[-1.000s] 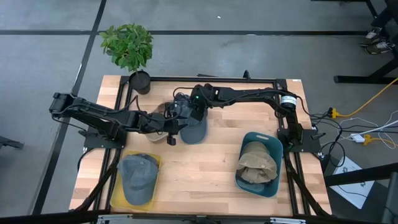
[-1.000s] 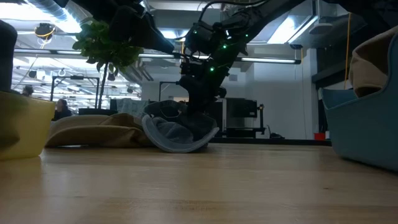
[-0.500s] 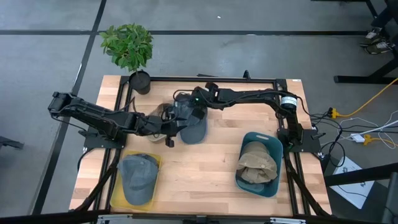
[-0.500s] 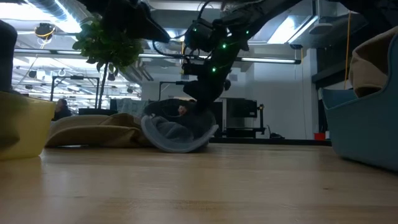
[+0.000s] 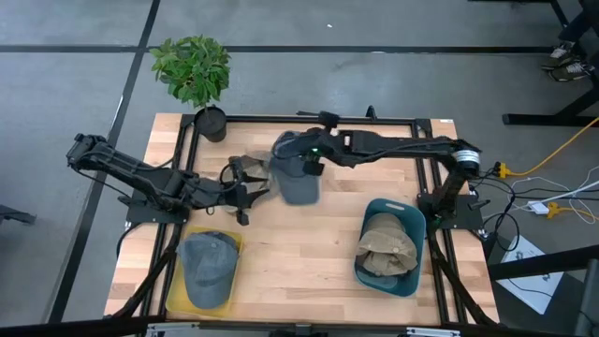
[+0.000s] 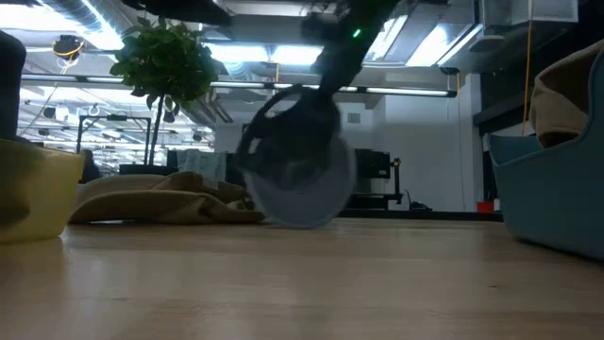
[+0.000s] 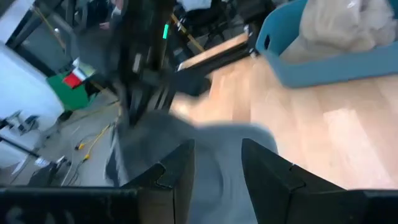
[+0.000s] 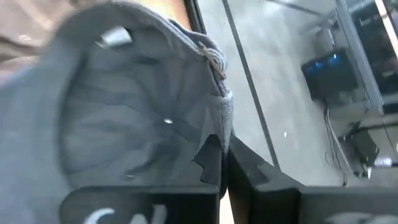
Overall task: Pick & Place hat
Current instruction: Put the blue cap into the yellow bin
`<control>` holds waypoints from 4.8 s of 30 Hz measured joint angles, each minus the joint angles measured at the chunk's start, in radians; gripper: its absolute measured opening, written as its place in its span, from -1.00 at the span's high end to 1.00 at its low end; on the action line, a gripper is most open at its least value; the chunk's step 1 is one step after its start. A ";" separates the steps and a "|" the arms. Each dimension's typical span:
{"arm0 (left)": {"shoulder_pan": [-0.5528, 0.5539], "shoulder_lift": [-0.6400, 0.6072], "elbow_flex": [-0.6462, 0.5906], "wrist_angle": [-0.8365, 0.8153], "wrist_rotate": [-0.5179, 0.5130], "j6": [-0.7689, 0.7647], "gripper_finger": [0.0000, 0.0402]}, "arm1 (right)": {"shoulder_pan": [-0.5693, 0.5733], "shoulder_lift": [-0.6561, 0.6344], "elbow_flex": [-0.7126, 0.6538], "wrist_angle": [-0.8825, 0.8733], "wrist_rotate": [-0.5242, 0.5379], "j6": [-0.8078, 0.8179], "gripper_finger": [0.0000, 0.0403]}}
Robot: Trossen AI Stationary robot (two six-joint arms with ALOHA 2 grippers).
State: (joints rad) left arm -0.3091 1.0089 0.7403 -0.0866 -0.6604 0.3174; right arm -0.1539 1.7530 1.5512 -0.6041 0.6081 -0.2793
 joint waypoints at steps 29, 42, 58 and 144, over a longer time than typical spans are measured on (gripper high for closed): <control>0.053 0.241 0.000 0.379 0.155 0.806 0.33 | 0.093 -0.650 -0.478 0.464 -0.736 -0.038 0.96; 0.054 0.321 0.000 0.515 0.256 0.944 -0.01 | 0.091 -0.640 -0.478 0.378 -0.748 -0.031 0.93; 0.118 0.321 0.000 0.619 0.479 1.042 -0.19 | 0.091 -0.640 -0.675 0.705 -0.813 0.076 0.93; -0.014 0.421 0.000 0.929 0.157 1.317 -0.19 | 0.043 -0.635 -0.854 1.287 -0.739 0.530 0.93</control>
State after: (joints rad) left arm -0.3228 1.4296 0.7399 0.8420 -0.5031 1.6347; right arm -0.1112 1.1175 0.6971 0.6824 -0.1310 0.2504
